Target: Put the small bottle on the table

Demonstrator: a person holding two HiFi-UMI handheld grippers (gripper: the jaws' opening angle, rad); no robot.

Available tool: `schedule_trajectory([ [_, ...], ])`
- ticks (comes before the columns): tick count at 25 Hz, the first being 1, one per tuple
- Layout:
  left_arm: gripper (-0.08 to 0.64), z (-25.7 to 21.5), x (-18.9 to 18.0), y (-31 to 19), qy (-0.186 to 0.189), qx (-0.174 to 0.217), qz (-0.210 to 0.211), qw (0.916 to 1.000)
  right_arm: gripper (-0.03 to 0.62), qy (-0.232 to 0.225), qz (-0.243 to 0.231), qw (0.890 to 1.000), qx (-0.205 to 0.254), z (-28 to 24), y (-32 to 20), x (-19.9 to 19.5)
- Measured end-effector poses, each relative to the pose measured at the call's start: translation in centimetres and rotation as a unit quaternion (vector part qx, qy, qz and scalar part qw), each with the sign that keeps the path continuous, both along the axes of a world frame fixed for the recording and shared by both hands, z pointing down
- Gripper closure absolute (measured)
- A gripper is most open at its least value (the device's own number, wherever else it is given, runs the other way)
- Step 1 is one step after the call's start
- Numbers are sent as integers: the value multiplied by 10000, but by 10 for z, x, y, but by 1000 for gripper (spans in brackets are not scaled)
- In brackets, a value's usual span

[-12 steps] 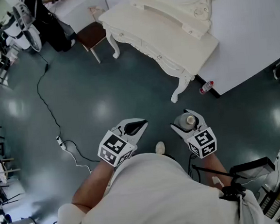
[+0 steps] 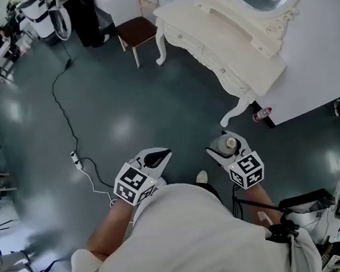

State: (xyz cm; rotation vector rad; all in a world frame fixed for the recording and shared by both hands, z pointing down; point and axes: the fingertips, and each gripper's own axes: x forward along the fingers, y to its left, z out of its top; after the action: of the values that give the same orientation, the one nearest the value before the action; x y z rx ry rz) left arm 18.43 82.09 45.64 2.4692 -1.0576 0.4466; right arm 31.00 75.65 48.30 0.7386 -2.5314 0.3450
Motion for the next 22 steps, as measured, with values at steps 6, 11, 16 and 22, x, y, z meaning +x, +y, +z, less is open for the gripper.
schedule_trajectory([
  [6, 557, 15, -62, 20, -19, -86, 88, 9999, 250, 53, 87, 9999, 10, 3, 12, -66],
  [11, 557, 21, -87, -7, 64, -103, 92, 9999, 250, 163, 66, 9998, -57, 6, -8, -93],
  [16, 557, 20, -98, -73, 29, 2, 122, 9999, 250, 194, 14, 9998, 47, 4, -74, -109],
  [22, 557, 0, -103, -178, -181, 29, 198, 9996, 250, 138, -104, 9996, 221, -8, -192, -127],
])
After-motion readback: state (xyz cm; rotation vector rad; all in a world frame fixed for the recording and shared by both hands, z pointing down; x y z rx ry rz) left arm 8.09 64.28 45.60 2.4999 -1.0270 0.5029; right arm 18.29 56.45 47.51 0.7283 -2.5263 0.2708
